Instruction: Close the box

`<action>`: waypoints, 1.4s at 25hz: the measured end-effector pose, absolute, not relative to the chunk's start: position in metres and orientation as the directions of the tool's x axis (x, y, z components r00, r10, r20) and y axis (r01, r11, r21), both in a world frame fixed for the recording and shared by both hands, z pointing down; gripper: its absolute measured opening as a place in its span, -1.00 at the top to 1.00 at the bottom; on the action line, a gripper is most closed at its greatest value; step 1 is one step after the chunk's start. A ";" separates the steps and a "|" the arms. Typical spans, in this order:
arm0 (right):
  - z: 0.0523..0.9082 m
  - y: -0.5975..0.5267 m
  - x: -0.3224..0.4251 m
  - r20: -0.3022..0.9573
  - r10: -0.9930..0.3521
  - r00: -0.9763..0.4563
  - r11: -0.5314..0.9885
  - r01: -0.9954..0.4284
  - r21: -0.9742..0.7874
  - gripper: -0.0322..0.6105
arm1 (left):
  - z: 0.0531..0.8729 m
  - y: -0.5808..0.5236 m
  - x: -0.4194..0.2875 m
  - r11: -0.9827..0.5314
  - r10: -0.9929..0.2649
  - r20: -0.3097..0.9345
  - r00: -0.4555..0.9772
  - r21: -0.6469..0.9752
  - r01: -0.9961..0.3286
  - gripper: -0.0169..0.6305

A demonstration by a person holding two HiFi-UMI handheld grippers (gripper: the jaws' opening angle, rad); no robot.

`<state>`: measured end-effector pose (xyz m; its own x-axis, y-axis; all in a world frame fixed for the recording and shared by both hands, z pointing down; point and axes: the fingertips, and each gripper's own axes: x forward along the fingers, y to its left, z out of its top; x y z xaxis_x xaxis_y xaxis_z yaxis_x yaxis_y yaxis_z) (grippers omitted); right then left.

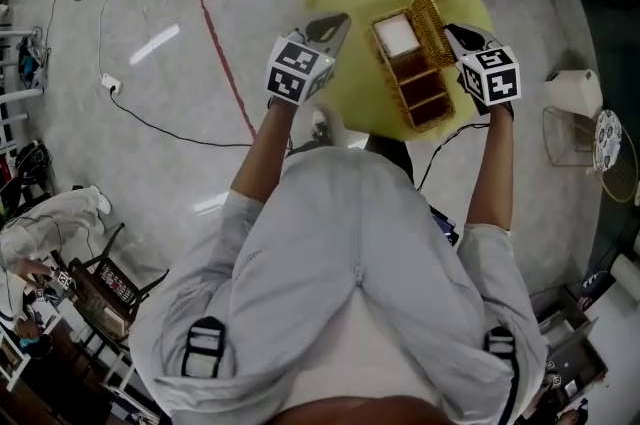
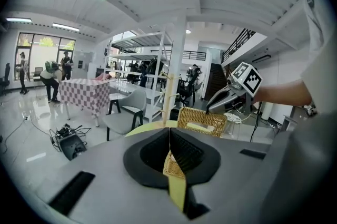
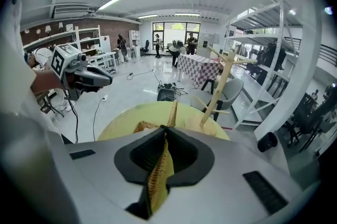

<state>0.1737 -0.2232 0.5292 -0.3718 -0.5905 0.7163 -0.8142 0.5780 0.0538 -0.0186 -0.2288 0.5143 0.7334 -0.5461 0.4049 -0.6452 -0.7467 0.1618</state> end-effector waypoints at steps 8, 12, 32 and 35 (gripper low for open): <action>0.549 -0.201 0.119 0.716 -0.549 -0.432 0.619 -0.786 0.000 0.77 | 0.520 -0.214 -0.028 -0.764 -0.517 0.417 0.748 0.169 -0.623 0.86; 0.572 -0.190 0.095 0.744 -0.505 -0.439 0.652 -0.758 -0.005 0.77 | 0.527 -0.205 -0.036 -0.765 -0.505 0.436 0.745 0.174 -0.620 0.86; 0.653 -0.174 0.055 0.851 -0.401 -0.340 0.731 -0.678 0.074 0.77 | 0.547 -0.202 -0.065 -0.749 -0.492 0.494 0.717 0.180 -0.637 0.86; 0.653 -0.173 0.055 0.844 -0.403 -0.354 0.717 -0.695 0.051 0.77 | 0.549 -0.202 -0.066 -0.747 -0.493 0.494 0.716 0.181 -0.640 0.86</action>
<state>0.0546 -0.1732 0.6531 -0.3539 -0.4032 0.8439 -0.6953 0.7169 0.0509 -0.0661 -0.2021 0.5485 0.7156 -0.4935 0.4944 -0.6400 -0.7468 0.1808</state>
